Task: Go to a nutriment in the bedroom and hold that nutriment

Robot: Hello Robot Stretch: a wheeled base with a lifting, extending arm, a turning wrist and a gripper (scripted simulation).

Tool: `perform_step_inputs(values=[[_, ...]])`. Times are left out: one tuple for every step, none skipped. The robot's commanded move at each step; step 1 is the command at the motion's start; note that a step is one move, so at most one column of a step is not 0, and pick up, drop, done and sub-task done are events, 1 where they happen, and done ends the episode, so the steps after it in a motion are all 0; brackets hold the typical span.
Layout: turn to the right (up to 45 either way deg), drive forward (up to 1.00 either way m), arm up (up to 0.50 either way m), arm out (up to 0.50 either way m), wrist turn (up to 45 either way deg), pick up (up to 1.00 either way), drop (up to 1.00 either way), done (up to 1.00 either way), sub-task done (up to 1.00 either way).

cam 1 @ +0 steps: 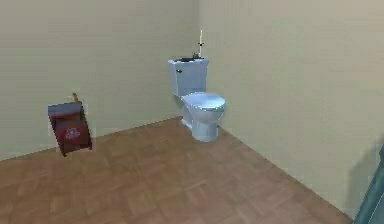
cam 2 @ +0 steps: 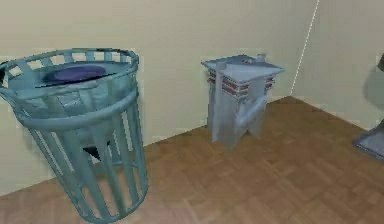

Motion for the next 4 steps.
perform_step_inputs(values=[[-45.0,0.0,0.0,0.0,0.0,0.0,0.0,0.0,0.0],[-45.0,0.0,0.0,0.0,0.0,0.0,0.0,0.0,0.0],[-24.0,0.0,0.0,0.0,0.0,0.0,0.0,0.0,0.0],[0.0,1.0,0.0,0.0,0.0,0.0,0.0,0.0,0.0]])
